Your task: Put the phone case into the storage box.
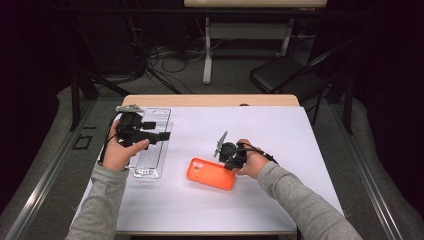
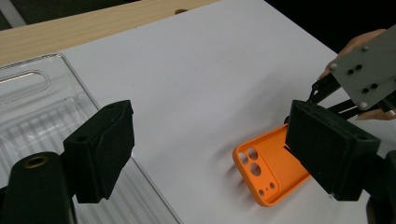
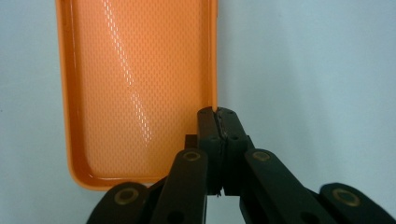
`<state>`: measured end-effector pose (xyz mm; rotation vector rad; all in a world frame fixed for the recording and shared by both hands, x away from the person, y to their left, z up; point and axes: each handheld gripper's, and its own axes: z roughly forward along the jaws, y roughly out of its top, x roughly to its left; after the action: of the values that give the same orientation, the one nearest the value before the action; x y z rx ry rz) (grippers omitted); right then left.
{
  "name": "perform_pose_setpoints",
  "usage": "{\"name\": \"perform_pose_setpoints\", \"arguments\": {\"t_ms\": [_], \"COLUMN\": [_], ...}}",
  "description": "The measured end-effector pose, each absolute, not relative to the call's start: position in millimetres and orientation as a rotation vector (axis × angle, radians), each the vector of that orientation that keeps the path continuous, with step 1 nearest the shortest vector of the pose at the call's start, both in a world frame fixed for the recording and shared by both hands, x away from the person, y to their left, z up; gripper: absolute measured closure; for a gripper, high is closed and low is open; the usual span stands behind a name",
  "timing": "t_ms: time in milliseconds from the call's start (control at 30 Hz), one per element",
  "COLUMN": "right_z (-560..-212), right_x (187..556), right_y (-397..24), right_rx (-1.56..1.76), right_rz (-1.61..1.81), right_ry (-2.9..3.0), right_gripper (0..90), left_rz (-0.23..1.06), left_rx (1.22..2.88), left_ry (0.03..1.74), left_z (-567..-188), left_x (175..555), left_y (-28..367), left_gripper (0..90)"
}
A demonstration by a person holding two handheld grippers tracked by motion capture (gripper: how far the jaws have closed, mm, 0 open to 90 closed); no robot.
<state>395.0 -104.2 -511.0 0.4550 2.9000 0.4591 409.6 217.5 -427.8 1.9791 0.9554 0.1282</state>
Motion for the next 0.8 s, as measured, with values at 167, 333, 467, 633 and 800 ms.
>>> {"name": "perform_pose_setpoints", "arguments": {"t_ms": [167,333,467,633,800], "right_z": [-507.1,-503.9,-502.2,-499.0,-493.8], "right_x": [393.7,392.1,390.6,388.5,386.9], "right_y": [-108.5,-112.3,-115.3,-118.6,-120.9], "right_rx": [0.479,0.503,0.527,0.561,0.595], "right_rz": [0.522,0.551,0.591,0.653,0.709], "right_ry": [2.867,2.849,2.829,2.801,2.761], "right_gripper": [90.0,90.0,90.0,90.0,90.0], "left_rz": [0.135,0.134,0.133,0.134,0.134], "left_rx": [1.983,1.985,1.985,1.984,1.988], "left_ry": [0.951,0.950,0.949,0.949,0.948], "left_z": [-427.9,-428.1,-428.4,-428.7,-429.0], "left_x": [409.6,409.3,409.1,408.9,408.3], "left_y": [217.1,216.1,215.9,214.8,212.8], "left_gripper": [15.7,15.8,15.8,15.8,15.8]}}
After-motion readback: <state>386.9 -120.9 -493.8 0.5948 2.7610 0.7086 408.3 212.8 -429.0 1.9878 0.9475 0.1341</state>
